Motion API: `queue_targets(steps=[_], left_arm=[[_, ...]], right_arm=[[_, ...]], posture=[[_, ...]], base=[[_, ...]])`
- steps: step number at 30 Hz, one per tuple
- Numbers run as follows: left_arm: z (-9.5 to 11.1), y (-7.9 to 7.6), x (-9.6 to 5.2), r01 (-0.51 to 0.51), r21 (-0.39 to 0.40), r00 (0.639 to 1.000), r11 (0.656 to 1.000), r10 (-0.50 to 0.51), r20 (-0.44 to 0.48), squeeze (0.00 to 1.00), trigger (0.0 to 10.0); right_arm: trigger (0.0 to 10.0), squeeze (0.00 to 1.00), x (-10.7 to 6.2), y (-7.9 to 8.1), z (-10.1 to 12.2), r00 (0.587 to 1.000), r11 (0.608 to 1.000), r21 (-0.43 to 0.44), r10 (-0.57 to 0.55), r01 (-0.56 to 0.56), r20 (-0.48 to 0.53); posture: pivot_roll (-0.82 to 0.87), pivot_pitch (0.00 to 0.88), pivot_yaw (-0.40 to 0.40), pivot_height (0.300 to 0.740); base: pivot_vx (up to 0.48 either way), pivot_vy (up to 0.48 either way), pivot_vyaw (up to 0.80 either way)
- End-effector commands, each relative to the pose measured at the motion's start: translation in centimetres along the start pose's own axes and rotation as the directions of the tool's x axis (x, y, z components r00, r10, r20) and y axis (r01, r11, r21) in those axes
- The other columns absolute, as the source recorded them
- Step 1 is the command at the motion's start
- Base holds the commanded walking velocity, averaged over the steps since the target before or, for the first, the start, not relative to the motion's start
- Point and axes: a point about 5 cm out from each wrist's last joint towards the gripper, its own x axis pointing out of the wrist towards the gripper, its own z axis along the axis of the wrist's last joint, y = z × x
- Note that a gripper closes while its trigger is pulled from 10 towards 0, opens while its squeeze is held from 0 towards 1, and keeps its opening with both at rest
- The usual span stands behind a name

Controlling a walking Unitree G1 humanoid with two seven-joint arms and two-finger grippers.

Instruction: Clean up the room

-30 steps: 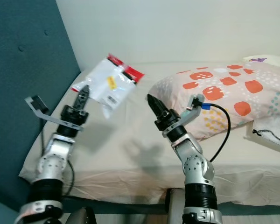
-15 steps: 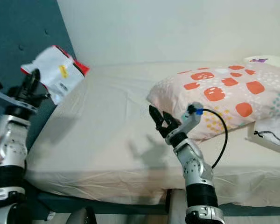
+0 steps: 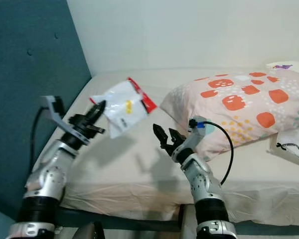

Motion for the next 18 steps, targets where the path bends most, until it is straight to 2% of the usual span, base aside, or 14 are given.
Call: queue_targets(steps=[1,2,4,9,13,18], left_arm=[[-0.5,-0.1,-0.3,0.004,0.001,1.0,1.0,-0.004,-0.025,0.0,10.0],[-1.6,-0.6,-0.4,0.016,-0.022,0.998,1.0,-0.018,-0.053,0.0,10.0],[-1.6,-0.6,-0.4,0.016,-0.022,0.998,1.0,-0.018,-0.053,0.0,10.0],[-3.9,-1.8,-1.0,0.034,-0.091,0.993,0.995,-0.044,-0.106,0.0,10.0],[-4.4,-2.1,-1.1,0.036,-0.104,0.992,0.994,-0.049,-0.119,0.0,10.0],[-6.7,-3.5,-1.5,0.052,-0.153,0.982,0.987,-0.078,-0.17,0.0,10.0]], right_arm=[[10.0,0.0,-0.2,-0.2,-0.5,1.0,1.0,-0.004,-0.008,0.008,-0.014],[10.0,0.0,-0.2,-0.2,-0.5,1.0,1.0,-0.006,-0.004,0.004,-0.015],[10.0,0.0,-0.2,-0.2,-0.5,1.0,1.0,-0.006,-0.004,0.004,-0.015],[10.0,0.0,-0.1,-0.3,-1.0,1.0,1.0,-0.012,-0.001,0.001,-0.025],[10.0,0.0,-0.1,-0.3,-1.1,1.0,1.0,-0.014,-0.001,0.0,-0.029],[10.0,0.0,-0.3,-0.4,-1.7,0.999,1.0,-0.014,0.002,-0.003,-0.049]], posture=[[-0.07,0.022,0.016,0.53],[-0.07,0.022,0.017,0.54],[-0.07,0.022,0.017,0.545],[-0.07,0.022,0.016,0.565],[-0.07,0.021,0.016,0.58],[-0.08,0.018,0.014,0.605]], base=[[0.0,0.0,0.0],[0.0,0.0,0.0],[0.0,0.0,0.0],[0.0,0.0,0.0],[0.0,0.0,0.0],[0.0,0.0,0.0]])
